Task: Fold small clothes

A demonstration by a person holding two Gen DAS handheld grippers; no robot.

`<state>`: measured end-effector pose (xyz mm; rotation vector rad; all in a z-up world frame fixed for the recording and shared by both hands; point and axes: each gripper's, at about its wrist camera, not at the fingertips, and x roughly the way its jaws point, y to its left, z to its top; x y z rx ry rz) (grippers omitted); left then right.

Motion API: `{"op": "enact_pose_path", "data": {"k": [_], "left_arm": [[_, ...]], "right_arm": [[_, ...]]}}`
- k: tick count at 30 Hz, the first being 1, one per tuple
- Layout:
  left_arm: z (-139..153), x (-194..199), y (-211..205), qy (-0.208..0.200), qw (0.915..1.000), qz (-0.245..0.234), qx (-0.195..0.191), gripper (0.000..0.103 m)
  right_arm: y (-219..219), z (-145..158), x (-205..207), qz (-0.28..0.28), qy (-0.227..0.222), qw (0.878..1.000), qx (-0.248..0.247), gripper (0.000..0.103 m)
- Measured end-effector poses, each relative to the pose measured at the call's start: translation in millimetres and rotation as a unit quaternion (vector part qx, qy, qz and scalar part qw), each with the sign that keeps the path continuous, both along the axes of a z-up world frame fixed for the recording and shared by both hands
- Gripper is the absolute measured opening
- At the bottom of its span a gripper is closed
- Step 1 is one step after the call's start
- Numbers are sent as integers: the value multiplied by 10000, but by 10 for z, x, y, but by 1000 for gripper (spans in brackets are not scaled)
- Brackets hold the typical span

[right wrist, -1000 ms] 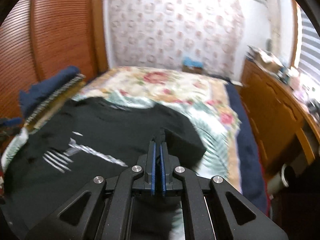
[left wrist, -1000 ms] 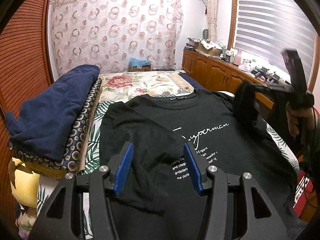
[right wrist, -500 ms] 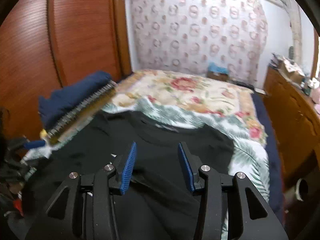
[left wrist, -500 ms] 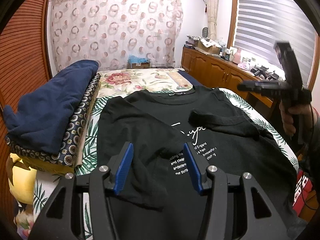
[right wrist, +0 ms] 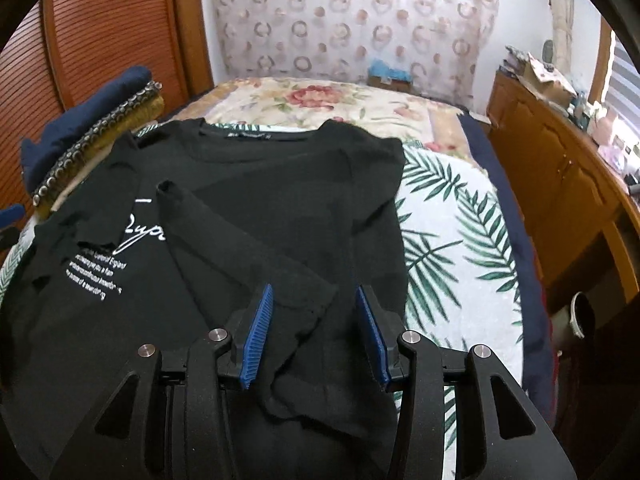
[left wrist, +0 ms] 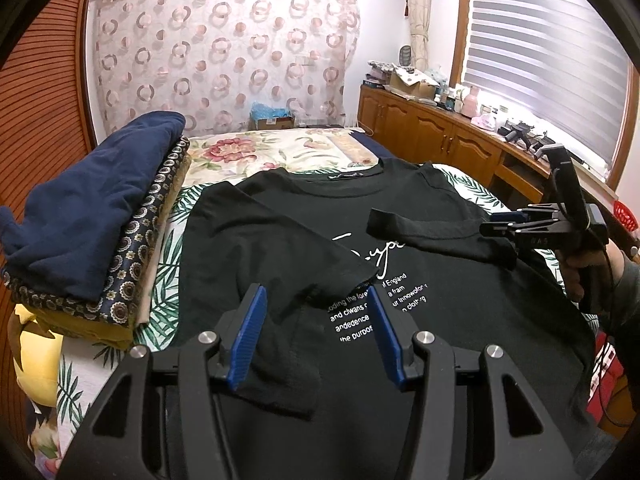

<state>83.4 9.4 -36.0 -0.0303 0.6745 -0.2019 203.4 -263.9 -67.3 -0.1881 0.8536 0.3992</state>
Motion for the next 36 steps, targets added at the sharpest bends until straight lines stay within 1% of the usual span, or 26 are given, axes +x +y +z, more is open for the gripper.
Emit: {"op": "enact_pose_path", "data": {"k": [4,5,7,9,10,12,15,22,29,34,36], "left_arm": [[1,3,-4,6,10000,9,-10,52],[-5,3,-10,10,10000,14,-14,52],[-21,5,-16,22,10000,22,-25,52],[-33,10,-26,32,10000,32,-30,52],[-41,15,-20,39,10000,37,-33,52],[-52,16,-5,41,10000,42,-42,52],[-54,17,3,41,10000,47,-45,52],[-50,4,52,10,9999,83,-57,52],[-31,4,85,-13,9999,134,-85,52],[-28,0,94,-14,9999,136,-83,52],[-30,3,90,-13,9999,133,-86,52]], "right_arm": [[19,-38,-13,20,19,10000,-80,43],[38,-39,-20,40,9,9999,-100,38],[75,-45,-24,70,-17,9999,-141,35],[107,-41,-36,101,-72,9997,-203,28],[119,-40,-35,119,-82,9997,-216,24],[137,-31,-38,163,-122,9996,-215,11],[171,-3,-57,261,-178,9993,-205,6],[263,79,-220,614,-266,9977,-50,5],[352,143,-501,992,-266,9946,126,5],[365,99,-707,1213,-172,9922,237,5],[360,28,-783,1263,-73,9918,185,5]]}}
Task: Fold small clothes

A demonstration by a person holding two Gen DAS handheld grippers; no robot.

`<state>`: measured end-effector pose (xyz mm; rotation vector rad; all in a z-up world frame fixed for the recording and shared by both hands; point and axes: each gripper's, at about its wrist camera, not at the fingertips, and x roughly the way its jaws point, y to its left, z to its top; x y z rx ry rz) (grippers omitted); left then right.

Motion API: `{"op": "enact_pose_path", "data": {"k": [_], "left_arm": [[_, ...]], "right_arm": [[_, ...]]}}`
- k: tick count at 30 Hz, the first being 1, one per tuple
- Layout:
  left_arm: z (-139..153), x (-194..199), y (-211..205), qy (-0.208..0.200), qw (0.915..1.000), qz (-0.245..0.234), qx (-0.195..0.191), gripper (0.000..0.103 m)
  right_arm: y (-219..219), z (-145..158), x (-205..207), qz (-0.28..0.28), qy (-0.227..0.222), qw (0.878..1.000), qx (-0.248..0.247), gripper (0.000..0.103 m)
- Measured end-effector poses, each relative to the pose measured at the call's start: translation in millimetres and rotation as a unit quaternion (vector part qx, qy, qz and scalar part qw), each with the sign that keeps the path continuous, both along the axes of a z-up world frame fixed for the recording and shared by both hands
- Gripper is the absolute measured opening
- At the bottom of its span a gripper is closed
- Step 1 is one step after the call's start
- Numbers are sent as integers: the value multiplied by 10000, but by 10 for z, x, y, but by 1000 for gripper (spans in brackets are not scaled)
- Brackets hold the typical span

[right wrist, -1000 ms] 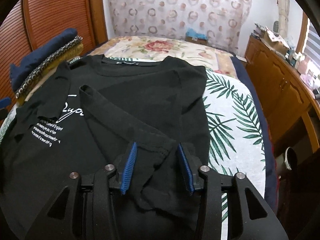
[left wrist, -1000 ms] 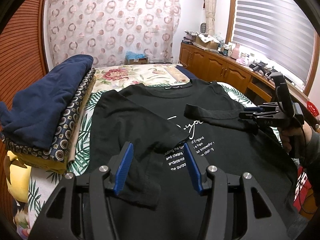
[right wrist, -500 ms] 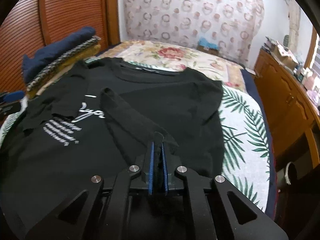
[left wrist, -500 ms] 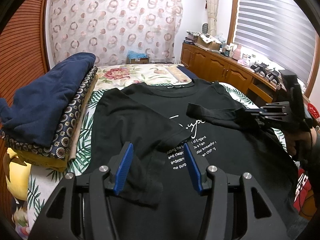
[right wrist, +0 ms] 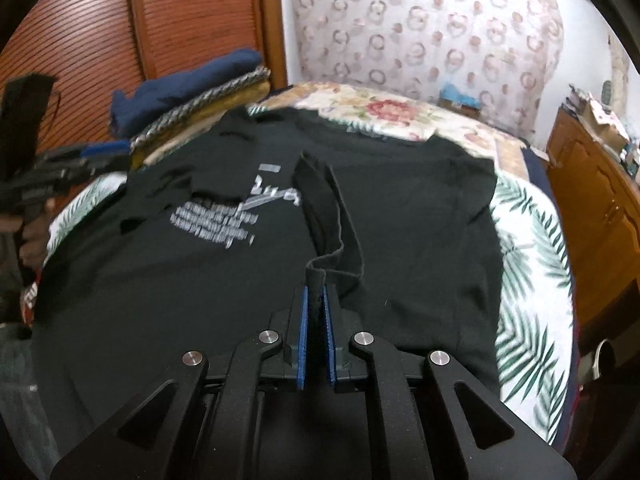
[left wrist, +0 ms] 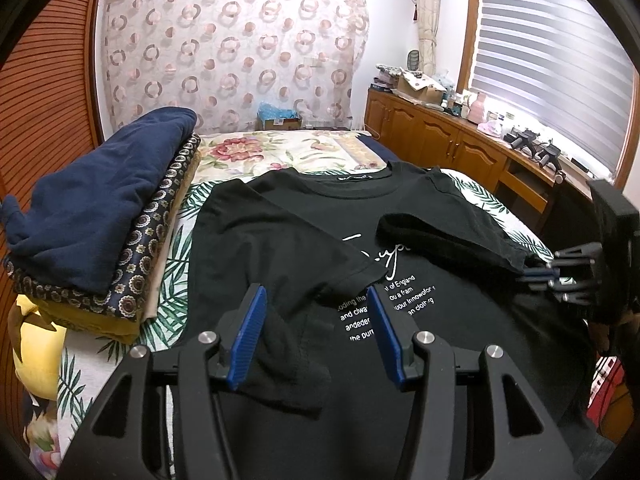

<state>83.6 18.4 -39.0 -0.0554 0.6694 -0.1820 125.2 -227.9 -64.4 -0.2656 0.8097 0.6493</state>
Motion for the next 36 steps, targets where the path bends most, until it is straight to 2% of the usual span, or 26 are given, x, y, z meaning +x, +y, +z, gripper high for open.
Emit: {"op": "enact_pose_path", "data": {"k": [5,10,11,12,15,22,27,31,33,36], "left_arm": [[3,1,0,2,10000,10,8,52],[-1,9,39,-12,10000,53,5,52],[-5,15,45,-6,10000,68,-3,52],[-12,21,61,4,10000,90,-14,52],[-20,38,81,14,9999,123,-18,52],[24,144,117,-20,9999,107,113,52],[125,397,174,-44,9995,103,281,52],[162,604,233,39,9997,72,213,52],[171,703,273,92,9997,89,217,52],[186,828,318,159,9992,157,323,52]], "right_arm": [[-44,-114,-105,-94,213,9997,-112,9],[-84,46,-157,-85,61,9999,8,14],[-87,71,-165,-79,39,10000,33,20],[-89,112,-180,-64,-22,10000,62,30],[-102,183,-181,-69,-147,9998,128,39],[-119,54,70,-432,-161,9989,-80,43],[-228,-36,304,-806,-54,9967,-58,43],[-296,12,438,-904,-137,9958,-15,43],[-323,33,541,-938,-159,9955,1,53],[-333,14,702,-945,-151,9954,-30,56]]}}
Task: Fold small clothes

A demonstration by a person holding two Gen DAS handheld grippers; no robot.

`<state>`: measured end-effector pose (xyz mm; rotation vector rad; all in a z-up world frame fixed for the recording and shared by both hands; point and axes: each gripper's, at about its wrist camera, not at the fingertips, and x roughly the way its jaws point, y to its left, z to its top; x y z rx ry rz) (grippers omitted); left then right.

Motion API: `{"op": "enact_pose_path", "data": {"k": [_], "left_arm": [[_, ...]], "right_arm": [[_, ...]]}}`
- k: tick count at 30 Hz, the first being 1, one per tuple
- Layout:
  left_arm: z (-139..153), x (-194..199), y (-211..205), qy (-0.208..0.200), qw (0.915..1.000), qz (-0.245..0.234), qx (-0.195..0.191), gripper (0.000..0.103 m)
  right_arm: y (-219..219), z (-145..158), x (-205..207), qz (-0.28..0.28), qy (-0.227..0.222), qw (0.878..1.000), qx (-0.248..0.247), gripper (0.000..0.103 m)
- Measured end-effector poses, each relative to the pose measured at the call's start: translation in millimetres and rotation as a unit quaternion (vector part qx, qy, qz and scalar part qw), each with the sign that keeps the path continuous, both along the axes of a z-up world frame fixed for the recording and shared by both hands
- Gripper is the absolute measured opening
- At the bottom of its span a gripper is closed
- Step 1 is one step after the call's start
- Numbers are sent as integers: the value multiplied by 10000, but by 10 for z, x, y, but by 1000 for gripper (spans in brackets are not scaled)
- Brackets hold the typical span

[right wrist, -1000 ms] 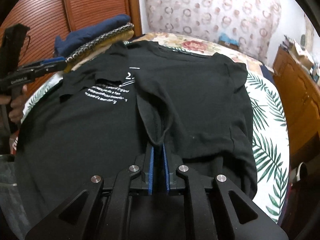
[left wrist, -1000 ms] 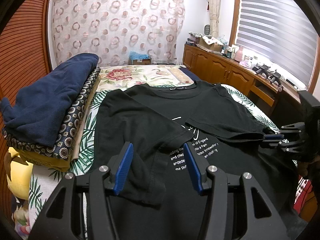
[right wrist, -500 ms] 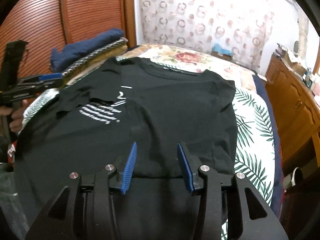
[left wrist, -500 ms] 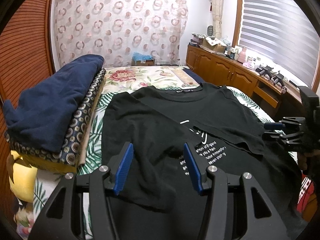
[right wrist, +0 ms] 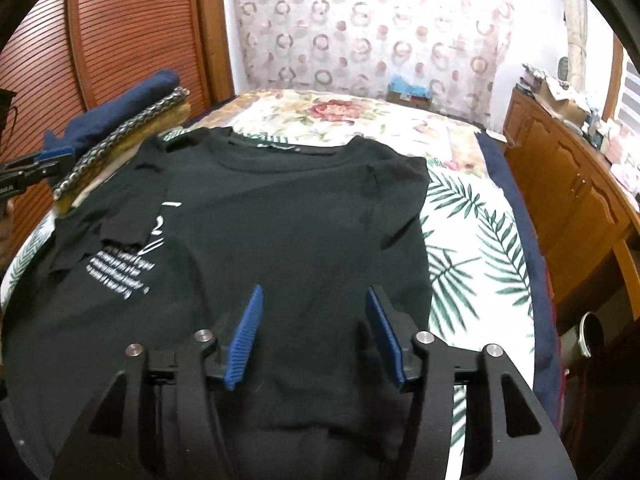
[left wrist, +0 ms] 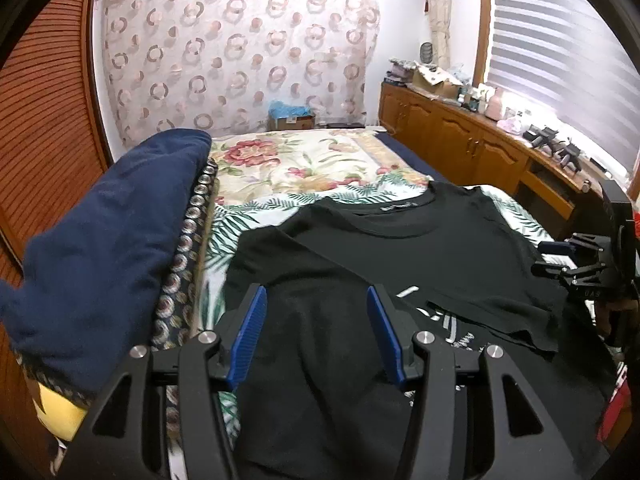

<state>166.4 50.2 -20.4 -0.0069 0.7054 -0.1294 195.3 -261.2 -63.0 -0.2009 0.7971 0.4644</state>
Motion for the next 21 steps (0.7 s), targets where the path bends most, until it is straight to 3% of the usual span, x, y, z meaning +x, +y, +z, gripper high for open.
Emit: {"op": "enact_pose_path", "data": {"k": [13,21], "left_arm": [[13,454,28,240,9988,-124,400,50],[-125,991,-24,902,9908,-176,992,49]], "right_arm": [[-22,-111,599,-60,58,9995,-297,57],[-11,-233,631,10,188,9990,-417,57]]}}
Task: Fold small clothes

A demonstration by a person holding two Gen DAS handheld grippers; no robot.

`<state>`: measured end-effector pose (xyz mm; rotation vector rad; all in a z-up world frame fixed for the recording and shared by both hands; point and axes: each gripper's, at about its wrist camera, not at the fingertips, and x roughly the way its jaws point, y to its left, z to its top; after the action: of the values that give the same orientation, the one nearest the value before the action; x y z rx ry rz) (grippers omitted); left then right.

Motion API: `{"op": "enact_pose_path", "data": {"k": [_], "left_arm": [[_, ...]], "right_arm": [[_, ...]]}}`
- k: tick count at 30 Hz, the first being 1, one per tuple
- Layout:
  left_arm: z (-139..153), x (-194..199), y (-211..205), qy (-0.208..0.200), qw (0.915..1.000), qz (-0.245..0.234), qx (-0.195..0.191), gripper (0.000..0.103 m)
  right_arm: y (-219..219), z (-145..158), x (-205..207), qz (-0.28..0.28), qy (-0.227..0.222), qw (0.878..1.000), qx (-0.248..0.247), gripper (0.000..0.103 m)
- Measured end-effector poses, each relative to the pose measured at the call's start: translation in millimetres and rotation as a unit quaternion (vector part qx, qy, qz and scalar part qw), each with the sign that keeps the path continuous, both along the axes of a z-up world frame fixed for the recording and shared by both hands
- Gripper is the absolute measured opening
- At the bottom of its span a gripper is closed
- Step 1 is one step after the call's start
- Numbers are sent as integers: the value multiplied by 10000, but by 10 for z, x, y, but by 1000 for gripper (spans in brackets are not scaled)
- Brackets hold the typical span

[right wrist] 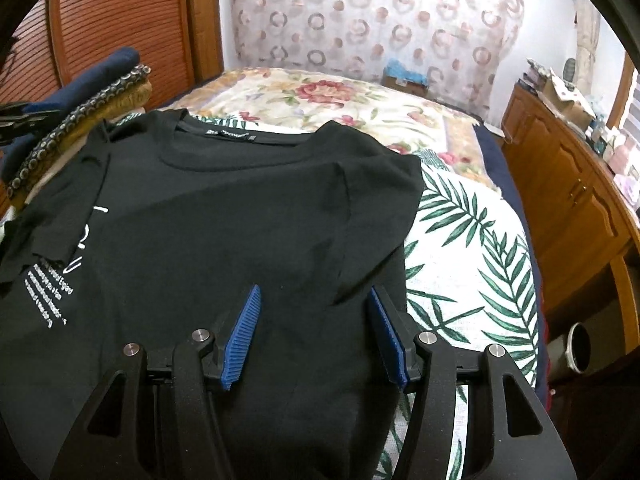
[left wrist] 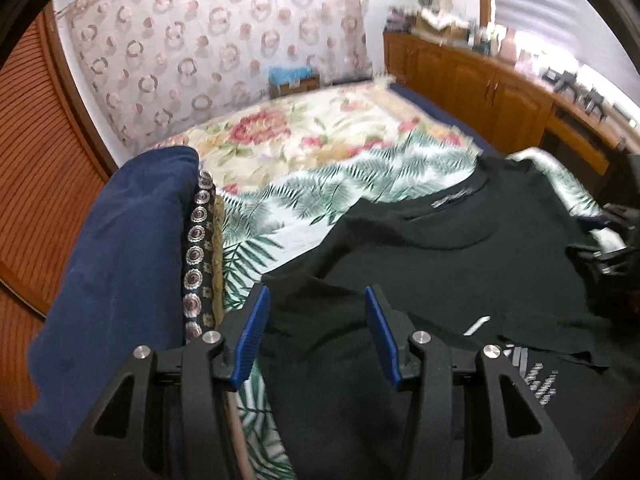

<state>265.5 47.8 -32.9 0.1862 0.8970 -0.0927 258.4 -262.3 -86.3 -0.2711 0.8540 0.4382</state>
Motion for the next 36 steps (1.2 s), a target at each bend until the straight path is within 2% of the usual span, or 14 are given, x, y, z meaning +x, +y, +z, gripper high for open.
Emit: {"op": "enact_pose_path", "data": {"k": [3,9,16,20,26,29,30,32,36], "left_arm": [[-97,157,-14,333,9994,-18,117,49],[-244,338,-43,748,9961,-64,472,49],[-387,477,-42,998,9913,-61,857,46],[-483,537,-12,1115,9892,-75,946,46],[-504,563,12,1193,9898,-225,751,29],[-482,548,20,1159,9904,-299,689,10],[-465,532,27,1086,9910,-291,724,7],[-383,484,41,865,9935,-252,697,6],[-117,334,171,318,9988,-120,353,6]], "right_arm": [[-25,-1,-1,4,13,10000,37,58],[-10,-7,15,3,3,10000,36,58],[11,-12,16,18,6,10000,45,58],[8,-13,15,18,2,10000,40,58],[7,-18,18,15,-1,10000,36,59],[1,-16,15,19,-4,10000,26,59],[-4,-17,19,19,11,10000,46,59],[0,-12,17,14,35,10000,82,59],[-75,65,19,51,39,9997,243,59]]}}
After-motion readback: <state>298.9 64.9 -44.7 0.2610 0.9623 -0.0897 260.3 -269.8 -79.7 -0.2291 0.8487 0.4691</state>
